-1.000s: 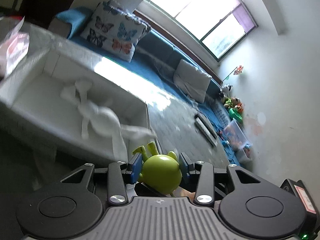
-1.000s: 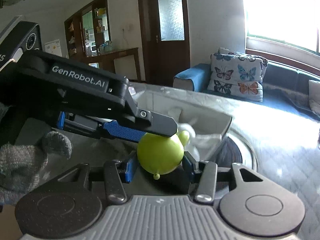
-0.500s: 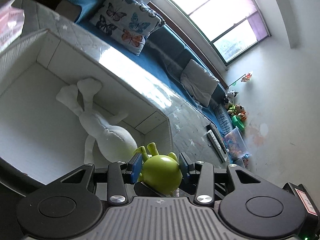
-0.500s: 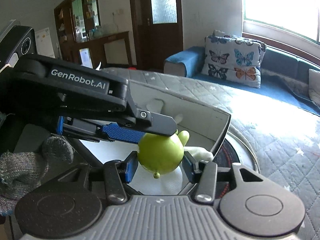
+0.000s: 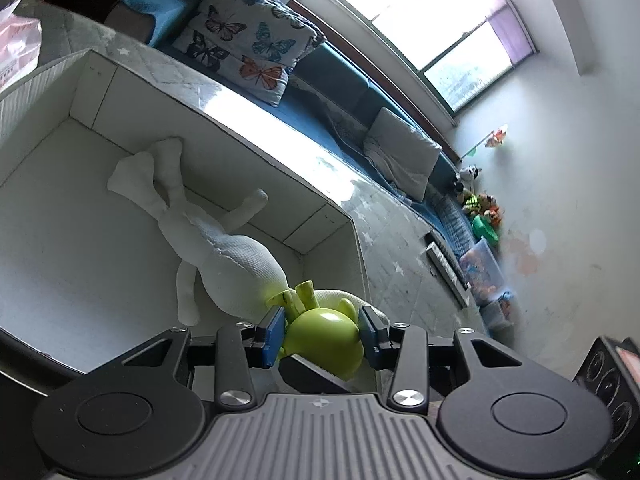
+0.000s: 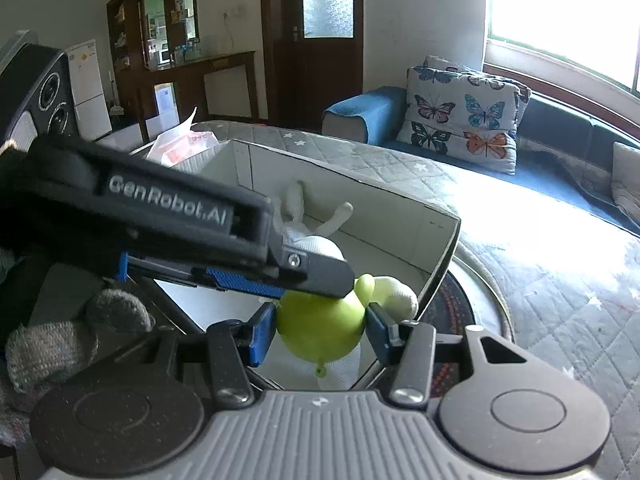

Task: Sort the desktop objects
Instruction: 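Carry the green alien toy into the box and open the left gripper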

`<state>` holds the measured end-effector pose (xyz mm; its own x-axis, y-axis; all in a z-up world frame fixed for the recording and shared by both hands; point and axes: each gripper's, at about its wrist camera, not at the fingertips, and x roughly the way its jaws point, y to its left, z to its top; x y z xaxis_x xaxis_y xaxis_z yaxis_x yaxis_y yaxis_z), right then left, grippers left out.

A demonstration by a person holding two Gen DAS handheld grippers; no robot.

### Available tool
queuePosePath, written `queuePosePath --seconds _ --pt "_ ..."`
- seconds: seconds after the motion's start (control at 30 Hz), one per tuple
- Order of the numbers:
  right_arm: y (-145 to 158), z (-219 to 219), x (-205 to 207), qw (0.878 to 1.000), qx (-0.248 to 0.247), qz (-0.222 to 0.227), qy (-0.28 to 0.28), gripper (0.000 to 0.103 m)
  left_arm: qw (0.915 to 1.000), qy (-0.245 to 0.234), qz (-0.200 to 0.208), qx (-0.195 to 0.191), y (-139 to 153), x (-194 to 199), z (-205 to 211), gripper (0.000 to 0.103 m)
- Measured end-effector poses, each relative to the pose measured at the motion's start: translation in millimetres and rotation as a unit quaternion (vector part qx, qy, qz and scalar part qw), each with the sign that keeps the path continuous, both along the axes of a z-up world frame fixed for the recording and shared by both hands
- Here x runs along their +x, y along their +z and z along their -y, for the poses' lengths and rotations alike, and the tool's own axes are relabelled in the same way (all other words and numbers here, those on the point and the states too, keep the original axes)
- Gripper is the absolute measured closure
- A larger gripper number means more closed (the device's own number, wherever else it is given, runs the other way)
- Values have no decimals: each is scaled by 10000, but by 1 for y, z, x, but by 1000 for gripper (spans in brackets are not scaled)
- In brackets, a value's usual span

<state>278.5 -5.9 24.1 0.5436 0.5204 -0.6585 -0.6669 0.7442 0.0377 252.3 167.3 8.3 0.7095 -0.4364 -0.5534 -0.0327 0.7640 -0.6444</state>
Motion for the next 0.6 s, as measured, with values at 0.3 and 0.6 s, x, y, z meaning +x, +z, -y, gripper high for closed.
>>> queuePosePath --seconds 0.3,0.6 --pt "12 14 -19 9998 57 170 14 52 9996 -12 -152 258 2 2 8 60" --pt "19 44 -35 9992 323 158 -154 46 9971 -69 -282 708 3 5 21 60"
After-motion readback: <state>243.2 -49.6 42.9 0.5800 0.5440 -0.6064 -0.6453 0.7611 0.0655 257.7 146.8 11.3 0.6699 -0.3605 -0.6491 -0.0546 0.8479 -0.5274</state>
